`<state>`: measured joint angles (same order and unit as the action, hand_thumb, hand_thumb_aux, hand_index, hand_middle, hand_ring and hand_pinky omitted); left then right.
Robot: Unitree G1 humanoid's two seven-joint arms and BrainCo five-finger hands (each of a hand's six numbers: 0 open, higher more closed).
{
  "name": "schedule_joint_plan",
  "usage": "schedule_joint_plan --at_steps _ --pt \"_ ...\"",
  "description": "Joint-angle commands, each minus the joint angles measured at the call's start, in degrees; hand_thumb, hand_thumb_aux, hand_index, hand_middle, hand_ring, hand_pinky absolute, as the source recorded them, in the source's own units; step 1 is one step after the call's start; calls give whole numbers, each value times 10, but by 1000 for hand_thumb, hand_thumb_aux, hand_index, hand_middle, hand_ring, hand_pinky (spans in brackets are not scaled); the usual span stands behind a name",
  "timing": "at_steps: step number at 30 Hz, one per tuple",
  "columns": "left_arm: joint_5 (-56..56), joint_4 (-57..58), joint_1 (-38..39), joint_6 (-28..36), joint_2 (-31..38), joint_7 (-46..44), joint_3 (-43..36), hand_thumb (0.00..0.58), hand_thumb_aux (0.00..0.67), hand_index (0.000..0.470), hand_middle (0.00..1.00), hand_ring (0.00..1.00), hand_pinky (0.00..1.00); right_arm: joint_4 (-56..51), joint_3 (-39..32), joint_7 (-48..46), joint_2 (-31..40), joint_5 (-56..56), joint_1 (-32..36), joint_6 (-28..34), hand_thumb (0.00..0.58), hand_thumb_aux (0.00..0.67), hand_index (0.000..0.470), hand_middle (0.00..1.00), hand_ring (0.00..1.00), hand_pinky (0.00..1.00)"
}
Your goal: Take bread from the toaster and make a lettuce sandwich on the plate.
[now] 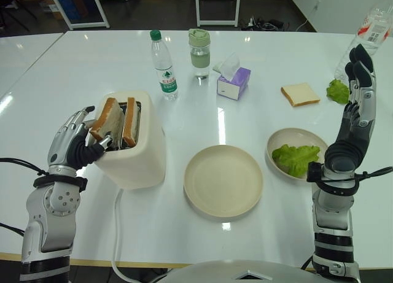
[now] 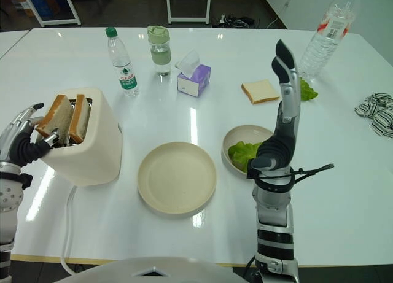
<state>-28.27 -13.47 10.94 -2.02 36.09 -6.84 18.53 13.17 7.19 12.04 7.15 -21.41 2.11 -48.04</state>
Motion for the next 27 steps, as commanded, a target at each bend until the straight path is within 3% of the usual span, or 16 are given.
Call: schedule_joint_plan --at_steps 1,3,4,5,16,27 --pt "24 -7 -2 5 -13 -12 -8 580 670 470 0 0 0 1 3 2 0 -7 -4 1 0 0 0 0 0 0" --pt "40 -16 -6 4 -21 -6 -1 580 670 470 0 0 0 -1 2 3 -1 -8 -3 1 0 0 0 0 0 0" --pt "49 -19 -7 5 -24 -6 2 580 670 470 125 125 125 -2 2 4 -1 -8 -3 1 0 0 0 0 0 0" --pt "55 -20 -8 5 -26 -7 3 580 670 470 1000 1000 1000 -2 2 4 -1 -8 -3 1 0 0 0 0 0 0" --pt "67 -2 -63 -13 -44 88 47 580 670 470 1000 1000 1000 -12 -2 11 -3 -16 -4 -3 0 0 0 0 0 0" --pt "86 -87 -81 -30 -46 81 47 580 670 470 1000 1000 1000 -26 -2 18 -2 -20 3 -8 0 0 0 0 0 0"
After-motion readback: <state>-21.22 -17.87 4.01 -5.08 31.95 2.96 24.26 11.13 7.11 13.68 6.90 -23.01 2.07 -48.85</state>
